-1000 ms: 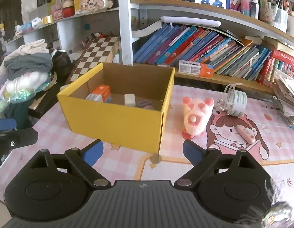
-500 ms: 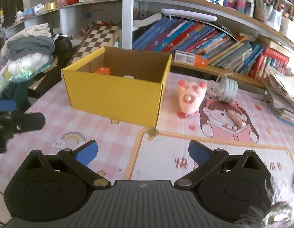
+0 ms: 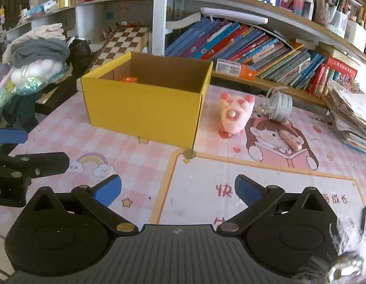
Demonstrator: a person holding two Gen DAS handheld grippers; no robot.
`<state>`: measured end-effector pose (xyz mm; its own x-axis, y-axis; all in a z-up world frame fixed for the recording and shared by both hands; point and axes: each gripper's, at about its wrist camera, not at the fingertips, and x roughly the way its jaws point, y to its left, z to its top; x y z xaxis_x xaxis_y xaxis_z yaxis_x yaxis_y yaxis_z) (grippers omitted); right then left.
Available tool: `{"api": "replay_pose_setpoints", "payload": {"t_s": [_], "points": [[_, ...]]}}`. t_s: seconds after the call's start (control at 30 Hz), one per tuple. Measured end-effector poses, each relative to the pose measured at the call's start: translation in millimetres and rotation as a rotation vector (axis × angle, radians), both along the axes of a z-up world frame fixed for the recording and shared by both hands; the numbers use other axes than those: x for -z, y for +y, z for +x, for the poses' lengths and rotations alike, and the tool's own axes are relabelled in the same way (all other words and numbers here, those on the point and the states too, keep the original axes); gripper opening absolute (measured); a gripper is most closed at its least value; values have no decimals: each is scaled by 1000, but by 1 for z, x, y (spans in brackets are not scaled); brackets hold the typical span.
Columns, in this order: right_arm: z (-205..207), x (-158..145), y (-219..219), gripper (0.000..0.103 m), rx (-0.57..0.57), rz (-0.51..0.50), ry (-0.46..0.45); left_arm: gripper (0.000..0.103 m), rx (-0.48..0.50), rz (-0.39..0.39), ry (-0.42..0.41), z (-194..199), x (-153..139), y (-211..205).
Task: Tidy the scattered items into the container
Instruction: 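Withdraw both open tools from the yellow box back over the desk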
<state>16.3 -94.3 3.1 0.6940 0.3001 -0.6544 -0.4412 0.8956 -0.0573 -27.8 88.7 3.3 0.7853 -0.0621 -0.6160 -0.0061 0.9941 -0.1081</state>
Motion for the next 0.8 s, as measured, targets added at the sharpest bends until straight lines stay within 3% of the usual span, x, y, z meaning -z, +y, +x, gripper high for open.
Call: {"api": "replay_pose_setpoints", "payload": {"t_s": [0.8], "points": [[-17, 11, -3, 103, -17, -71, 29, 100, 70, -34, 25, -1, 7, -18]]}}
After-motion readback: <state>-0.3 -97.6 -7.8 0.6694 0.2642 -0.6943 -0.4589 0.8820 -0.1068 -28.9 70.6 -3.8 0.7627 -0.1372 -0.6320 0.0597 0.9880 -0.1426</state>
